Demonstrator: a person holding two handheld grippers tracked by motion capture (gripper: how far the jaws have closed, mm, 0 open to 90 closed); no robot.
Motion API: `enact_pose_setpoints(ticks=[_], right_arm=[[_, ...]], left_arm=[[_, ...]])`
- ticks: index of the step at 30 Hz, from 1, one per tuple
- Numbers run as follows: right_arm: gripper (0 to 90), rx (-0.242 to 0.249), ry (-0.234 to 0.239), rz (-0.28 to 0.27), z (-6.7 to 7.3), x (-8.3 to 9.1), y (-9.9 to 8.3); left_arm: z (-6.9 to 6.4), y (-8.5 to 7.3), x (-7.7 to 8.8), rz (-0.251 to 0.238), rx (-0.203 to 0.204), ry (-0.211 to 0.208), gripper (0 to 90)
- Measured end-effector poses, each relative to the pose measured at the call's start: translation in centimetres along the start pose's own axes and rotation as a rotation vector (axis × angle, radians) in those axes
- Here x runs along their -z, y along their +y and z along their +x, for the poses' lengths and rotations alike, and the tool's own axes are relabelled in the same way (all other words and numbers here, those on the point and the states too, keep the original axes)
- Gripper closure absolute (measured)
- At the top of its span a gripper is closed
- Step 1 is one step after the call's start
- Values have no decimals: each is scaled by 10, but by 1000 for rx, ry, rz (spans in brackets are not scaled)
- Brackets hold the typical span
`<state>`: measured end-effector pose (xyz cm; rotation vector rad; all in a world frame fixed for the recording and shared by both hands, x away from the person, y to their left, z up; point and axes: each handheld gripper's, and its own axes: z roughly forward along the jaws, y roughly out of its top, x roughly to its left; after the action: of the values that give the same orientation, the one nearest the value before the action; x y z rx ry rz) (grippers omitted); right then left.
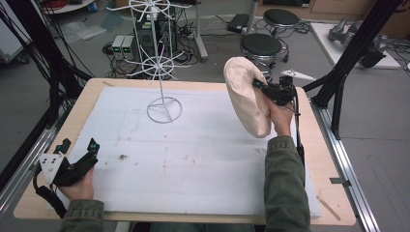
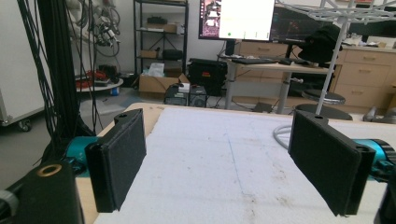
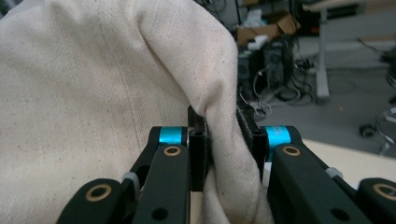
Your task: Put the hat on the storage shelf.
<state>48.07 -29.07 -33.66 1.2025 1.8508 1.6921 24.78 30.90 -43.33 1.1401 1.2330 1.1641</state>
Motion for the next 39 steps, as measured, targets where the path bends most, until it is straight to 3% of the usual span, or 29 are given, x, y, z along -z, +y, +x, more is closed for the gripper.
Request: enact_pose_setpoints(ticks=[3,8,14,21,30,39], right_arm=[[772,3,66,-59,12,7,12],[773,52,182,-152,35,14,33],[771,131,224,-180,66,15,52],[769,166,317,-222,95,15,74],[764,198,355,-254,130,9,101],[763,248,344,-268,158,2,133]], left_arm=[[-1,0,0,-2,0,-4,193],[-1,0,0,-6,1,-6,193],[0,1,1,-10,7,0,193],[2,1,2,-14,13,1,194],[5,0,3,-17,24,9,193],[7,-1,3,-21,48,5,195]])
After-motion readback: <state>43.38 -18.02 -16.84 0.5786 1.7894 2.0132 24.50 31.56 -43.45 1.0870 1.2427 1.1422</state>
